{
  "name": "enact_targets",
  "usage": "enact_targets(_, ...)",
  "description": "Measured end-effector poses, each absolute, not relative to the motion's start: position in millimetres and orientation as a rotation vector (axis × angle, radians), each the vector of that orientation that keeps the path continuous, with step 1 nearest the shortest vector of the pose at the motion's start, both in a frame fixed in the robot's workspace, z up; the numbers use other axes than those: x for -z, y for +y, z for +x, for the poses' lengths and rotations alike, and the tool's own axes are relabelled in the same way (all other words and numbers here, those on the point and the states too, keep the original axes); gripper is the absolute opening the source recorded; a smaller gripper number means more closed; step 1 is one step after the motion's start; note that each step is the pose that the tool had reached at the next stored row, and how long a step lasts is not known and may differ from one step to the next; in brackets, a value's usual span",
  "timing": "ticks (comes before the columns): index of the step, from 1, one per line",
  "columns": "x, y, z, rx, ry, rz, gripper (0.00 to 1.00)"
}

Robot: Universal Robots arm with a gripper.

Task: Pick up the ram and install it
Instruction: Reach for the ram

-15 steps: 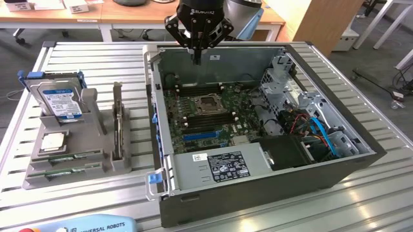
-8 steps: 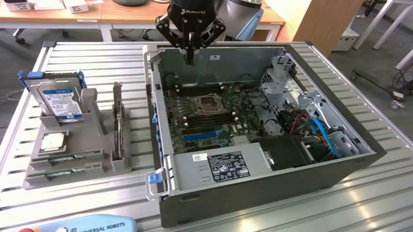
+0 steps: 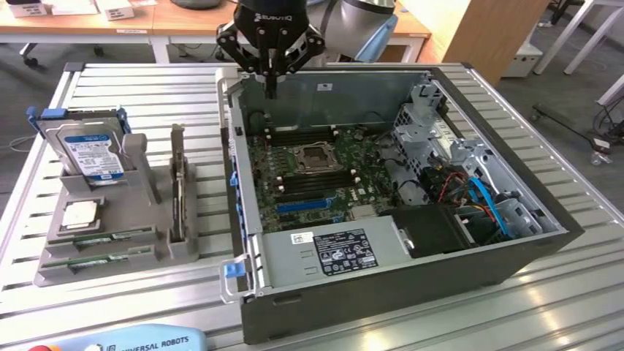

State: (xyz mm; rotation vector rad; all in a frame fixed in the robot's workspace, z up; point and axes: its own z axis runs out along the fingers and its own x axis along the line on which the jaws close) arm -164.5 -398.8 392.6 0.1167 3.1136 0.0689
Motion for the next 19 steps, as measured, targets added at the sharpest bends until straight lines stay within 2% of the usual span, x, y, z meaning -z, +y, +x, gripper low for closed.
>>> enact_targets(19,-391.1,-398.5,-224.6,-0.069,3.114,0.117,0.10)
